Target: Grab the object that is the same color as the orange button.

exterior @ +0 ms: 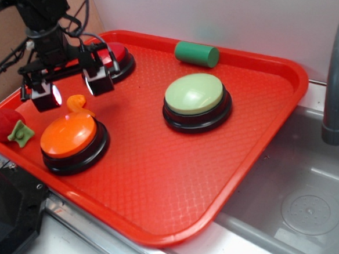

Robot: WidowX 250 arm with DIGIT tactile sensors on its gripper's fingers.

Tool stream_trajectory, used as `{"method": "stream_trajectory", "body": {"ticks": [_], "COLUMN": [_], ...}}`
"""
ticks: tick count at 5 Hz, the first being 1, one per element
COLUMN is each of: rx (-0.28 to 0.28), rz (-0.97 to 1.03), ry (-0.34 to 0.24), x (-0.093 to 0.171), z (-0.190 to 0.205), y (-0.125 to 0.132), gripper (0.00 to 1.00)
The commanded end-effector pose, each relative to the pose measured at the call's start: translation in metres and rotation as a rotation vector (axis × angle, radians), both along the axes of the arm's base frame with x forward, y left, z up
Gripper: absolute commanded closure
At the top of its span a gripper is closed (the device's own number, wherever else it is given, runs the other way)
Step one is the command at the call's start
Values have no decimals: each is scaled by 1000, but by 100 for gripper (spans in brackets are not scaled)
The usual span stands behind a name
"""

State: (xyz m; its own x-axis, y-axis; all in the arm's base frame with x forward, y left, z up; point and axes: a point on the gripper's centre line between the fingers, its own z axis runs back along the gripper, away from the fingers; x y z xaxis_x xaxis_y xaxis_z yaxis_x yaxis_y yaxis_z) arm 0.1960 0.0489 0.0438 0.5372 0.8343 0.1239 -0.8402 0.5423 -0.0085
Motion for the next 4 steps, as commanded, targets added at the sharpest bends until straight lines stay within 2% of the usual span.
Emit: {"method": "stream_trajectory", "body": {"ticks": [1, 2, 3, 4], "rx": [35, 46, 52, 33], "rz": [56, 82, 99, 89], "ry": [4, 3, -9, -3], "x": [-7, -6, -5, -7], "z": [-14, -21, -23, -24], "y": [11, 14, 16, 17], "gripper": [0, 0, 59, 100]}}
